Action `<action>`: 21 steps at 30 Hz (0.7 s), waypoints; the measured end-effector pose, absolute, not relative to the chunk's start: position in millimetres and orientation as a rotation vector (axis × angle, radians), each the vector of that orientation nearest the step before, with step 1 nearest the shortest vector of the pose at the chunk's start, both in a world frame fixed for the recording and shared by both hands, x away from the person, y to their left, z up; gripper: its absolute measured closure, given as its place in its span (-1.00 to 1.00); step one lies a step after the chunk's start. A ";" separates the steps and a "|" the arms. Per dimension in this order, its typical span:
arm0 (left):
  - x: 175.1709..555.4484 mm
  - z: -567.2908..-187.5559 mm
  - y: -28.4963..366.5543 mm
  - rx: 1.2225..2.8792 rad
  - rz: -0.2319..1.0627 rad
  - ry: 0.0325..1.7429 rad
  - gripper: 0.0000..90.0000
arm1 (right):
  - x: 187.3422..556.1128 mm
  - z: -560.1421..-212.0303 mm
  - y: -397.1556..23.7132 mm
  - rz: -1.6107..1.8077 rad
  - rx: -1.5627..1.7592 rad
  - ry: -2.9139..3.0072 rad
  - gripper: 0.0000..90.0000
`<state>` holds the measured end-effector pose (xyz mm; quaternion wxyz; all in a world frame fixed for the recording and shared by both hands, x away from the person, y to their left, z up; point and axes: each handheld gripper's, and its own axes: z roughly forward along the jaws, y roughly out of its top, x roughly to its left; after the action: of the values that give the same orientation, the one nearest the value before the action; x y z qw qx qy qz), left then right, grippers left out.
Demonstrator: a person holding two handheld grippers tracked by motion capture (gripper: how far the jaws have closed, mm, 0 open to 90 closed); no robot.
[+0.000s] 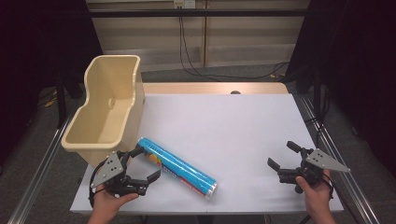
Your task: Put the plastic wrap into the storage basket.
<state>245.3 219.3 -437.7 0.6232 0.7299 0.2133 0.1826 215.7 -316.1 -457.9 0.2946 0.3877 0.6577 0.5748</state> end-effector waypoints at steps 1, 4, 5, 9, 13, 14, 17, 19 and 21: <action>245.8 -437.1 217.4 1.677 0.414 0.485 -0.90 | 215.6 -457.8 -316.2 1.530 1.031 1.750 -1.00; 247.6 -436.8 209.7 1.710 0.395 0.469 -0.90 | 215.6 -457.5 -316.4 1.532 1.033 1.745 -1.00; 248.6 -436.6 207.1 1.722 0.392 0.458 -0.90 | 215.5 -457.5 -316.6 1.532 1.034 1.744 -1.00; 251.6 -435.4 197.6 1.753 0.351 0.431 -0.90 | 215.5 -457.6 -317.1 1.527 1.031 1.750 -1.00; 257.9 -432.5 187.6 1.781 0.314 0.404 -0.90 | 215.7 -457.7 -317.4 1.523 1.029 1.758 -1.00; 259.9 -431.7 184.8 1.790 0.301 0.401 -0.90 | 215.7 -457.7 -317.4 1.524 1.029 1.758 -1.00; 266.8 -428.8 175.8 1.826 0.282 0.368 -0.90 | 215.6 -457.7 -317.2 1.527 1.025 1.761 -1.00; 269.2 -427.7 172.8 1.844 0.276 0.355 -0.90 | 215.5 -457.8 -317.5 1.524 1.020 1.766 -1.00; 277.2 -423.6 162.7 1.929 0.265 0.342 -0.90 | 215.5 -457.8 -317.7 1.523 1.019 1.767 -1.00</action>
<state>277.2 162.7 -423.6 0.5498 0.8150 0.1445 0.1121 215.5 -317.7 -457.8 0.2935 0.3828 0.6636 0.5718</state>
